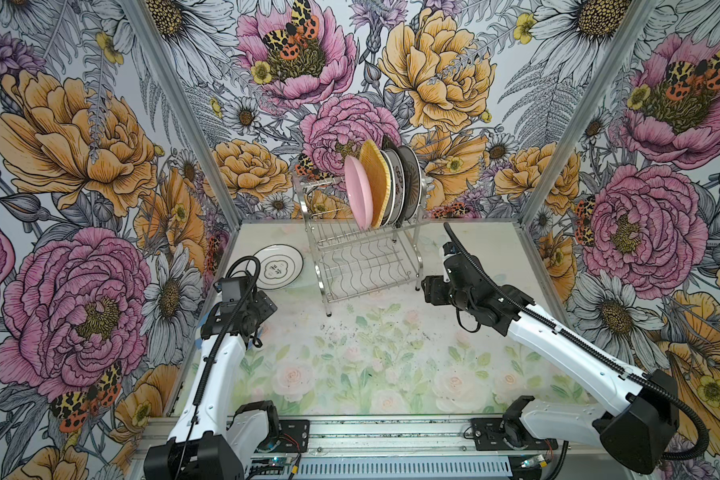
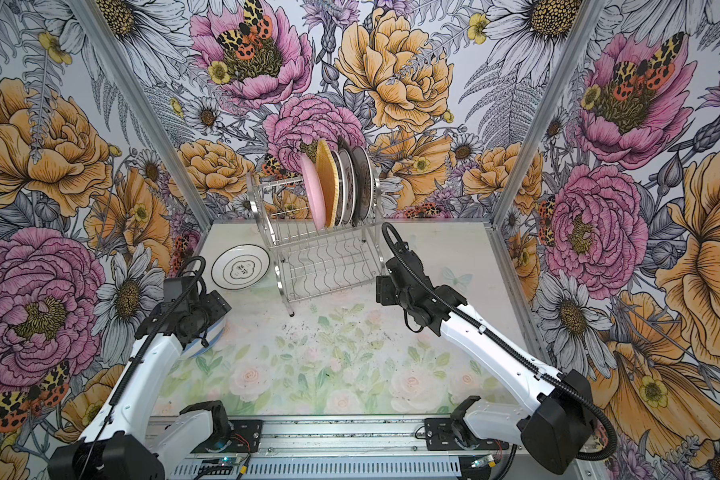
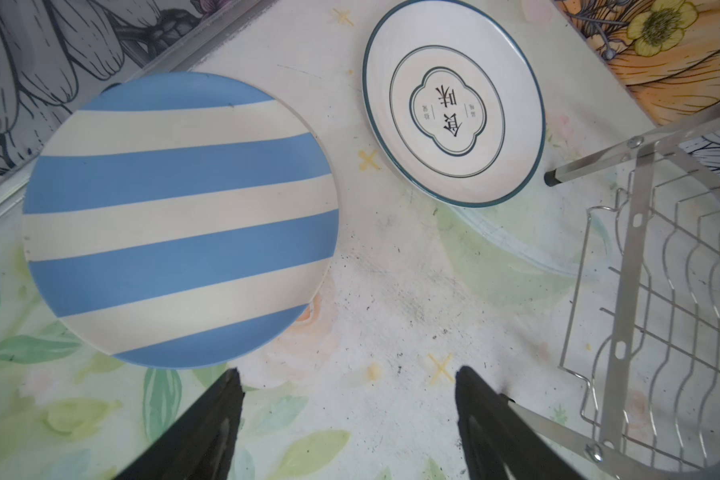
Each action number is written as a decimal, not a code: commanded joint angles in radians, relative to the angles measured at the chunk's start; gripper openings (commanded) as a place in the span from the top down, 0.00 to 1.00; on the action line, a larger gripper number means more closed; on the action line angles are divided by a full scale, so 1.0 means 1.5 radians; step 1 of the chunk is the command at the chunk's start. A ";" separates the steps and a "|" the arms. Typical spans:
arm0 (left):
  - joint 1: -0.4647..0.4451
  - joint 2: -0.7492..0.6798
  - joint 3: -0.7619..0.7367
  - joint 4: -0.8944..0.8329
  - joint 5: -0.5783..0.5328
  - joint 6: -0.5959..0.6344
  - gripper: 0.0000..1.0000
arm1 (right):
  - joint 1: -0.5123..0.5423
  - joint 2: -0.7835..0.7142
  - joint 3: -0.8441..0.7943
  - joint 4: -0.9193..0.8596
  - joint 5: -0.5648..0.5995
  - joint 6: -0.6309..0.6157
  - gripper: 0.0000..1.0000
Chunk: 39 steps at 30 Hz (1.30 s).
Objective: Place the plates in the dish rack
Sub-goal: 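Open the right gripper and withdraw it from the rack while the left gripper rises, then move the left gripper over the blue-striped plate's rim nearest the wall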
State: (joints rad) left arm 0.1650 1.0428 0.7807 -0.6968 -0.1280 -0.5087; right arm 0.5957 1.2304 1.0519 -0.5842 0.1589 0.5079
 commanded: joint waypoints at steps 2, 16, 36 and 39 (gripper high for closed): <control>0.036 0.081 0.060 0.024 -0.022 0.054 0.23 | -0.028 -0.023 -0.012 0.046 -0.073 -0.004 0.30; 0.110 0.328 0.218 0.108 -0.007 0.133 0.26 | -0.070 -0.036 -0.045 0.069 -0.126 -0.002 0.30; 0.165 0.547 0.347 0.124 0.000 0.163 0.28 | -0.086 -0.031 -0.055 0.085 -0.159 0.011 0.30; 0.177 0.569 0.358 0.124 -0.008 0.161 0.29 | -0.089 -0.029 -0.053 0.085 -0.164 0.012 0.30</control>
State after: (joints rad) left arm 0.4137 1.8694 1.2930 -0.5278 -0.1307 -0.2771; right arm 0.4694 1.1950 0.9710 -0.4797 -0.0681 0.5159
